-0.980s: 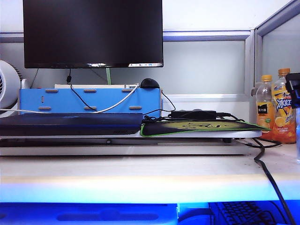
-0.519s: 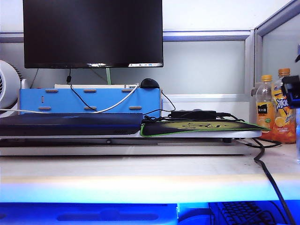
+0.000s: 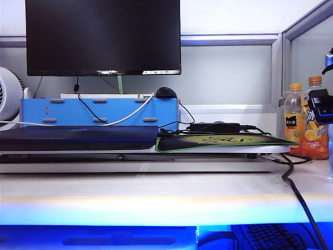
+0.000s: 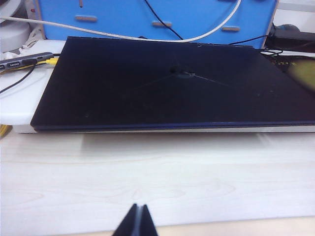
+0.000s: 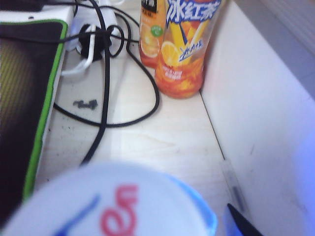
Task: Pick up the mineral water bottle and place it on the laptop.
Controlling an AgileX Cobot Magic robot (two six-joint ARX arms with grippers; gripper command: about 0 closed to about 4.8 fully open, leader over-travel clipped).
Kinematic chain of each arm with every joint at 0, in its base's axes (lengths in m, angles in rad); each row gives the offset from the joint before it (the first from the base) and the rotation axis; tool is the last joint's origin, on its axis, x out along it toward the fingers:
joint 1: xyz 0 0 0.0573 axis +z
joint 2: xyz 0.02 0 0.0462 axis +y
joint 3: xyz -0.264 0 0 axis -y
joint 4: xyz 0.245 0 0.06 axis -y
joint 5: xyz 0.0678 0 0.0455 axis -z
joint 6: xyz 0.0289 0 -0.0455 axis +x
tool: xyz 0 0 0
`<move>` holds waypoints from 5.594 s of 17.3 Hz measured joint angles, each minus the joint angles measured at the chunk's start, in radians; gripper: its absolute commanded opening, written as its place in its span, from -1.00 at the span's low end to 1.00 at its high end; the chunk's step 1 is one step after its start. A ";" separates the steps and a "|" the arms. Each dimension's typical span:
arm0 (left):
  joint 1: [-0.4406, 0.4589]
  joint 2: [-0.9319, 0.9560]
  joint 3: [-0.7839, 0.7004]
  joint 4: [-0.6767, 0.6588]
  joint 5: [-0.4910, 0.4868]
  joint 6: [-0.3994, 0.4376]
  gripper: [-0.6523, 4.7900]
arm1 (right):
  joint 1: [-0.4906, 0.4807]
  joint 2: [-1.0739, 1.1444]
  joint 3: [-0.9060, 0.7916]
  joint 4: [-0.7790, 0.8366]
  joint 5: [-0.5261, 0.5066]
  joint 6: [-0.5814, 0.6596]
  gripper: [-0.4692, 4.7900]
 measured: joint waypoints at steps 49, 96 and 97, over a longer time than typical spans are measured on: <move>0.000 0.000 0.000 0.000 0.000 0.000 -0.77 | 0.671 0.603 1.125 -0.349 -0.332 -0.102 -0.84; 0.000 0.000 0.000 0.000 0.000 0.000 -0.77 | 0.661 -0.556 1.444 -1.297 0.140 -0.340 -0.84; 0.000 0.000 0.000 0.000 0.000 0.000 -0.77 | 0.661 -0.573 1.443 -1.358 0.159 -0.340 -0.84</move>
